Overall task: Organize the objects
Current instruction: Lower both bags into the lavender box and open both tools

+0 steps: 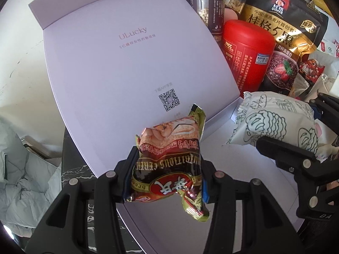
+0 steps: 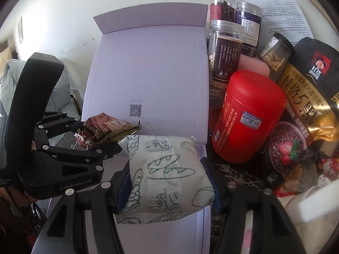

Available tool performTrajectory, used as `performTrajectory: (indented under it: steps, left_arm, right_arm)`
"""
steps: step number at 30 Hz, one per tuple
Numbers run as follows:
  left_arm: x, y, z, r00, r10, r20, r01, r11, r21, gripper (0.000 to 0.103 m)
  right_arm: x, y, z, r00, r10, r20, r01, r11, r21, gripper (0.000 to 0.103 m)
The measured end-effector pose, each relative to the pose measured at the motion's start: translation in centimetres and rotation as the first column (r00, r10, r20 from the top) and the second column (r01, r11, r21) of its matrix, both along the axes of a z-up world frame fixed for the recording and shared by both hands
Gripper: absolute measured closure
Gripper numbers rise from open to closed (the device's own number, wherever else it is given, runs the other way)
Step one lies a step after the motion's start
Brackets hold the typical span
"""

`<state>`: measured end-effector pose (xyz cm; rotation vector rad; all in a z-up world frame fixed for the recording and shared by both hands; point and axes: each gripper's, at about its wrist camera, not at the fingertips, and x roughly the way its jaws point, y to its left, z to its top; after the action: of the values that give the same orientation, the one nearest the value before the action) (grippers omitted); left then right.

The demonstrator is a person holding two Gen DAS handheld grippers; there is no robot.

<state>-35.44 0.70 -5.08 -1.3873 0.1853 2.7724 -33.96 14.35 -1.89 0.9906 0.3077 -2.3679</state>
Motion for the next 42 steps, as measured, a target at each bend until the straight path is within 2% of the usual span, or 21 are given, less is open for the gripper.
performTrajectory:
  steps: [3, 12, 29, 34, 38, 42]
  left_arm:
    - [0.0, 0.7, -0.4, 1.0, -0.012, -0.003, 0.012, 0.999, -0.035, 0.057]
    - [-0.4, 1.9, -1.4, 0.999, -0.039, 0.035, 0.041, 0.997, -0.061, 0.057]
    - [-1.6, 1.7, -1.6, 0.999, -0.022, 0.048, 0.024, 0.999, -0.037, 0.055]
    - [-2.1, 1.4, -1.5, 0.998, -0.01, 0.062, 0.01, 1.0, -0.008, 0.048]
    - [-2.3, 1.4, -1.2, 0.999, 0.009, 0.038, -0.008, 0.999, -0.033, 0.039]
    - [-2.2, 1.3, -0.5, 1.0, 0.011, 0.008, -0.011, 0.999, -0.032, 0.034]
  right_arm:
    - [-0.2, -0.2, -0.6, 1.0, 0.0, 0.011, 0.0, 1.0, 0.012, 0.042]
    - [-0.5, -0.4, -1.7, 0.999, 0.017, 0.043, -0.018, 0.999, 0.033, 0.042]
    - [-1.3, 0.0, -2.6, 0.996, 0.001, 0.085, -0.005, 0.999, 0.038, 0.039]
    - [-1.2, 0.0, -2.3, 0.998, 0.001, 0.063, -0.004, 0.999, 0.05, 0.034]
    - [-1.3, 0.1, -2.4, 0.998, -0.006, 0.068, 0.003, 0.999, 0.053, 0.032]
    - [-1.2, 0.3, -1.9, 0.998, -0.013, 0.056, 0.01, 0.999, 0.049, 0.032]
